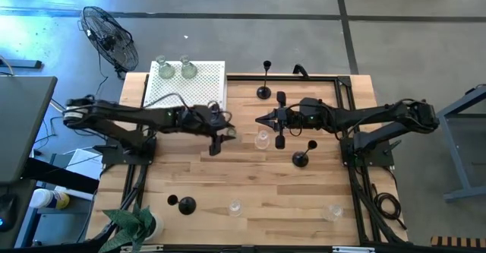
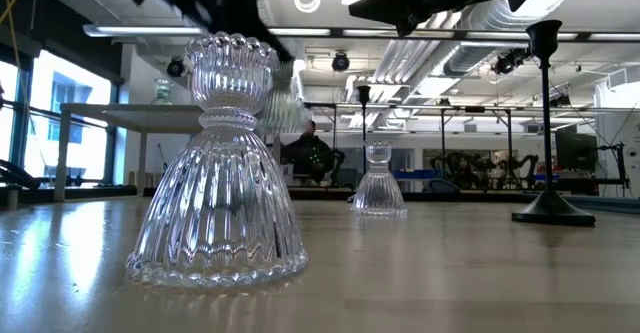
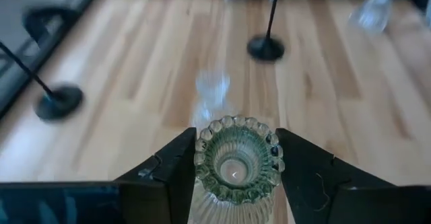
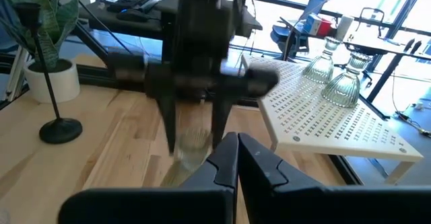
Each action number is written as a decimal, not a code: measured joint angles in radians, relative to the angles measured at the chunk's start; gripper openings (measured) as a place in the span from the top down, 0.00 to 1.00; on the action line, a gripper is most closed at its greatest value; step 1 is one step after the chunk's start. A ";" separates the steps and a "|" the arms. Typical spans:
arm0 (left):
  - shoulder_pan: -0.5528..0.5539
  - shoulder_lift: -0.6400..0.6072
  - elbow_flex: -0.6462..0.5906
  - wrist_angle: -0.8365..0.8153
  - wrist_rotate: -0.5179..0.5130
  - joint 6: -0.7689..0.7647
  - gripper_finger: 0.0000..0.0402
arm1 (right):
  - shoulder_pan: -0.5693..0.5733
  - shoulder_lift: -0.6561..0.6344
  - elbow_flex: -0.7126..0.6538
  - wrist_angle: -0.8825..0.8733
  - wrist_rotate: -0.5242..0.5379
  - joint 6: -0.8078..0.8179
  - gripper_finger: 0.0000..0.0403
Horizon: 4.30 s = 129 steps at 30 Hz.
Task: Pick & Place candle stick holders
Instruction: Put the green candle holder on the shelf aligned with the other green candle holders, then put the top black candle holder on the shelf below the green candle holder
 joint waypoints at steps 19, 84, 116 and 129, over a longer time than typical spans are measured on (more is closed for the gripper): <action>0.406 -0.035 0.382 -0.379 -0.145 0.071 0.57 | 0.000 0.000 0.000 0.000 0.000 0.000 1.00; 0.625 -0.128 0.419 -0.447 0.088 0.146 0.52 | 0.000 -0.027 0.000 -0.036 0.116 0.000 1.00; 0.024 -0.337 -0.302 0.314 -0.022 0.157 0.99 | -0.381 0.185 -0.139 0.263 0.251 0.363 0.52; 0.024 -0.337 -0.303 0.302 -0.010 0.160 0.99 | -0.470 0.404 0.044 0.292 0.244 0.333 0.57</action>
